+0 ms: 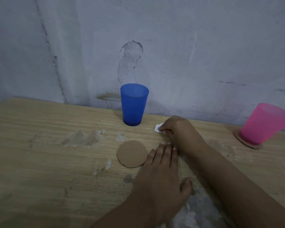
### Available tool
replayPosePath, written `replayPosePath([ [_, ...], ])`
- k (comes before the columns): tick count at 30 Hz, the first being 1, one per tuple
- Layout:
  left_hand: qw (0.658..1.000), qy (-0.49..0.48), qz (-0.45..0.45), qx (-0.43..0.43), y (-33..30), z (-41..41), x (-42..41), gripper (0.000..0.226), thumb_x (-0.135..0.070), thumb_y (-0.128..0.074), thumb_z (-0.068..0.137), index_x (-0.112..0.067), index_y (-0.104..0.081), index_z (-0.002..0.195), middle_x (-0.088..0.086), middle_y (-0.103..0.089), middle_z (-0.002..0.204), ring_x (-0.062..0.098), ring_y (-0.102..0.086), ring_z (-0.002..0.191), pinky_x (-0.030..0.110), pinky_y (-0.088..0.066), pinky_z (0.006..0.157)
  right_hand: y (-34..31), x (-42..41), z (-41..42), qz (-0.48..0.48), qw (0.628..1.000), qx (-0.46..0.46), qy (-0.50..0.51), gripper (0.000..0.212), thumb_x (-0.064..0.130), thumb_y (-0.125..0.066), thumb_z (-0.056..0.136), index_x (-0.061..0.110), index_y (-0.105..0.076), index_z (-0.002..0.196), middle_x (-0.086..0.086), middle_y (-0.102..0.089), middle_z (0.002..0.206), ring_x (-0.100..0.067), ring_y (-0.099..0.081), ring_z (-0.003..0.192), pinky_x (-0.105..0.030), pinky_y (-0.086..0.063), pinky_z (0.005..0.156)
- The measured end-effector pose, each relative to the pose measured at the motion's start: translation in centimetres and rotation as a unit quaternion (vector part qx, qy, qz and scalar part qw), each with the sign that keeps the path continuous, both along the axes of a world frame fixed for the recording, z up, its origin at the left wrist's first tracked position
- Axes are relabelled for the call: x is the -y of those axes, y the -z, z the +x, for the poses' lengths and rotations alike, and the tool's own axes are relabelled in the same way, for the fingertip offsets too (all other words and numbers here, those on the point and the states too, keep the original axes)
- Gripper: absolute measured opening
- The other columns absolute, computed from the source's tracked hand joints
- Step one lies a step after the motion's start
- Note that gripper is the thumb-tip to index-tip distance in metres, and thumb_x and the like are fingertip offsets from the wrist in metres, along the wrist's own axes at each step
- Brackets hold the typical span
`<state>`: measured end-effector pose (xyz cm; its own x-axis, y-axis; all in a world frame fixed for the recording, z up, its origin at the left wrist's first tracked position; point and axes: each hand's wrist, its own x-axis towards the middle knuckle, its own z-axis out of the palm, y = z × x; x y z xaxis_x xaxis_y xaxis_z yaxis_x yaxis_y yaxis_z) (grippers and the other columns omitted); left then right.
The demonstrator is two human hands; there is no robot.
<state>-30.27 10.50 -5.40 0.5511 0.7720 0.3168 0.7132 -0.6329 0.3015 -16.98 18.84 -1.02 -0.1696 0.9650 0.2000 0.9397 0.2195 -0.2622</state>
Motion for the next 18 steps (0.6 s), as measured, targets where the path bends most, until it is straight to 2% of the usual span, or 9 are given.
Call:
replayPosePath([
  [2,0.999,0.007,-0.034,-0.026,0.0,0.1,-0.2,0.077,-0.056,-0.018,0.09,-0.012,0.003,0.151,0.007,0.006,0.16,0.018,0.012,0.145,0.035,0.026,0.105,-0.1,-0.3,0.2,0.014,0.999,0.05,0.014,0.017,0.011,-0.052,0.077,0.027,-0.053,0.073,-0.002,-0.044,0.076,-0.014,-0.04,0.073,-0.024,-0.036,0.068],
  [3,0.999,0.002,-0.024,-0.034,0.0,0.1,-0.3,0.077,-0.055,-0.018,0.091,-0.012,0.003,0.151,0.007,0.006,0.16,0.018,0.013,0.145,0.035,0.025,0.106,0.0,-0.6,0.3,0.011,0.998,0.065,0.019,0.022,0.004,-0.061,0.07,0.023,-0.05,0.066,-0.004,-0.044,0.069,-0.016,-0.038,0.068,-0.024,-0.03,0.064],
  [5,0.999,0.003,-0.009,-0.041,0.0,0.1,-0.2,0.077,-0.055,-0.018,0.091,-0.011,0.002,0.151,0.008,0.006,0.16,0.018,0.013,0.145,0.035,0.022,0.108,0.0,-1.2,0.5,-0.005,0.998,0.061,0.029,0.017,-0.004,-0.064,0.066,0.012,-0.058,0.062,-0.011,-0.053,0.064,-0.019,-0.043,0.065,-0.021,-0.026,0.065],
  [7,1.0,0.008,-0.009,-0.028,-0.1,0.0,-0.1,0.076,-0.055,-0.021,0.093,-0.012,0.003,0.151,0.007,0.007,0.16,0.017,0.014,0.145,0.034,0.021,0.109,0.3,-1.2,0.5,0.024,0.999,0.036,0.017,0.014,-0.003,-0.062,0.074,0.007,-0.07,0.079,-0.012,-0.064,0.082,-0.019,-0.054,0.079,-0.017,-0.029,0.07],
  [9,0.999,0.013,-0.022,-0.03,-0.1,0.0,-0.2,0.077,-0.056,-0.022,0.093,-0.012,0.005,0.151,0.007,0.009,0.16,0.017,0.014,0.145,0.034,0.022,0.11,0.5,-0.5,0.6,0.019,1.0,-0.006,0.01,0.025,-0.001,-0.055,0.082,0.012,-0.072,0.094,-0.01,-0.065,0.097,-0.02,-0.055,0.091,-0.021,-0.034,0.077],
  [13,0.999,0.012,-0.024,-0.045,-0.2,0.0,-0.1,0.077,-0.055,-0.02,0.092,-0.011,0.003,0.151,0.007,0.008,0.16,0.017,0.014,0.145,0.034,0.021,0.11,-0.3,0.1,1.6,-0.012,0.999,0.015,0.029,0.027,0.001,-0.052,0.085,0.015,-0.071,0.098,-0.011,-0.064,0.105,-0.028,-0.056,0.1,-0.027,-0.041,0.082],
  [15,0.999,0.009,-0.016,-0.037,-0.3,0.0,0.0,0.077,-0.055,-0.019,0.091,-0.011,0.003,0.151,0.007,0.008,0.16,0.017,0.014,0.145,0.034,0.022,0.109,-0.5,0.0,1.5,-0.013,0.998,0.021,0.055,0.027,0.002,-0.051,0.086,0.014,-0.07,0.102,-0.013,-0.062,0.11,-0.028,-0.054,0.104,-0.028,-0.041,0.084],
  [18,0.999,0.011,-0.031,-0.034,-0.3,0.1,-0.1,0.077,-0.055,-0.022,0.093,-0.012,0.005,0.151,0.007,0.009,0.16,0.017,0.014,0.145,0.033,0.023,0.108,-0.5,-0.1,0.5,-0.015,0.999,0.021,0.038,0.03,0.001,-0.048,0.087,0.012,-0.069,0.106,-0.014,-0.061,0.113,-0.028,-0.054,0.108,-0.027,-0.04,0.087],
])
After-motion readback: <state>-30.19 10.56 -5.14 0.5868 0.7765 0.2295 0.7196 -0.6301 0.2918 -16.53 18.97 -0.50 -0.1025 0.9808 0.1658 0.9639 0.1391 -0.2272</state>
